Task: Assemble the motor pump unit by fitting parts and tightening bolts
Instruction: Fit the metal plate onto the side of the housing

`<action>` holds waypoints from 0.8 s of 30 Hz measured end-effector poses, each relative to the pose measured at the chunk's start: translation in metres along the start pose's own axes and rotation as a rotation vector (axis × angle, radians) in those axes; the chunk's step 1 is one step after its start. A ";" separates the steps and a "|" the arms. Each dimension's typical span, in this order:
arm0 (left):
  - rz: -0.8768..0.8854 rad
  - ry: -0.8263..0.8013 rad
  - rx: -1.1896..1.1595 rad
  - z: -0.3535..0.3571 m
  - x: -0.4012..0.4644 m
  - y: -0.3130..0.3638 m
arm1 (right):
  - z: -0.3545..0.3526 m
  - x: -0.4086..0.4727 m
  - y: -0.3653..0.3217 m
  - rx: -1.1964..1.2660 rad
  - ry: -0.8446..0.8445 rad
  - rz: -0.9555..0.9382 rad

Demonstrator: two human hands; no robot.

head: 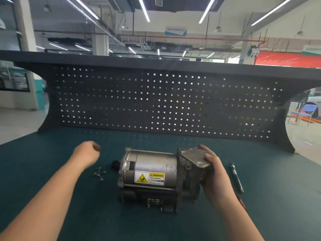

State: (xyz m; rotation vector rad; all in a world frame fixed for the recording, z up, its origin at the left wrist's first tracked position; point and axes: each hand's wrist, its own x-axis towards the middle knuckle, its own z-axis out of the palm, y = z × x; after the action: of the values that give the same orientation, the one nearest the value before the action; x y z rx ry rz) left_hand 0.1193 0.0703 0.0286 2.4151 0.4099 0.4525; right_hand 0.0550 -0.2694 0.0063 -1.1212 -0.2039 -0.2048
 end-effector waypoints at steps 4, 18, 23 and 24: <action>-0.093 -0.203 0.217 0.026 0.012 -0.048 | -0.001 0.000 -0.001 -0.002 0.003 -0.001; 0.122 -0.215 0.037 0.048 0.005 -0.076 | -0.002 0.003 0.004 -0.015 0.041 -0.003; 0.141 -0.165 0.011 0.049 0.007 -0.078 | -0.001 0.002 0.003 -0.022 0.042 0.002; 0.147 -0.161 0.014 0.049 0.007 -0.079 | -0.001 0.002 0.003 -0.025 0.043 0.005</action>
State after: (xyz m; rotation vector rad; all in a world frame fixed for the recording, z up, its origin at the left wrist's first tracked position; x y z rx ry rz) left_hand 0.1324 0.1055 -0.0566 2.4831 0.1670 0.3157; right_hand 0.0578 -0.2691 0.0036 -1.1415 -0.1607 -0.2270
